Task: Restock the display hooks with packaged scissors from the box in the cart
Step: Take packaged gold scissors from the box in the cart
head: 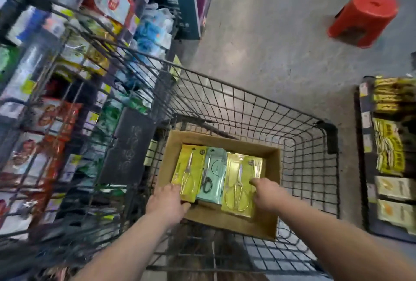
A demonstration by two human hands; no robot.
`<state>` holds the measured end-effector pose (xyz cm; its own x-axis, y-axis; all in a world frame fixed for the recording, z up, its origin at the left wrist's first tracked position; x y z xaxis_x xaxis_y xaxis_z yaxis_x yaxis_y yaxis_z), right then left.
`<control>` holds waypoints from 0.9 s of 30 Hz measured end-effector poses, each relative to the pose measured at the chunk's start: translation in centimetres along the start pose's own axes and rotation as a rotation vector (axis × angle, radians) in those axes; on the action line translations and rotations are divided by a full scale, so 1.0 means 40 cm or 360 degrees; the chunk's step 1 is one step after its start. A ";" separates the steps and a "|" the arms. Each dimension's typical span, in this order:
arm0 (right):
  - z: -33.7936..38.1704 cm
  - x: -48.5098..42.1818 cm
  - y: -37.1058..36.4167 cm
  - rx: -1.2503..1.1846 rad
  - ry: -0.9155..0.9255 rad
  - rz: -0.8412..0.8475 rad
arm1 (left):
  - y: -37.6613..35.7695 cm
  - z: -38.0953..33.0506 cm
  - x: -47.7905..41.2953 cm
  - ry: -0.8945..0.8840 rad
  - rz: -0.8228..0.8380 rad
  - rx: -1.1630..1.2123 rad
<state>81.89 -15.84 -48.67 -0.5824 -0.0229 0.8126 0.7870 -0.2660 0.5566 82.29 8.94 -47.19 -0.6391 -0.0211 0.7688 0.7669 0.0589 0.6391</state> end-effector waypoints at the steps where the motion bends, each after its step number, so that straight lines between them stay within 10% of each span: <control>1: -0.001 -0.018 -0.008 -0.0020 -0.0015 0.0027 | -0.005 0.001 -0.019 -0.0005 0.0020 0.0000; 27: -0.031 -0.363 -0.238 -0.0941 -0.0809 -0.0120 | -0.175 0.050 -0.449 0.0289 0.0218 0.0556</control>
<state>82.59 -14.15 -65.98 -0.3530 0.4215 0.8353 0.4271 -0.7217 0.5447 88.29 10.92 -65.50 -0.4880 -0.1635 0.8574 0.7578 0.4080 0.5092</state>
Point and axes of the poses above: each hand's wrist, its own x-axis away from the middle knuckle, its own y-axis out of the back of the hand, z = x × y, the point moved 1 cm from there along -x, towards the middle knuckle, and after that the axes turned 2 degrees about x, right-handed, at the moved point
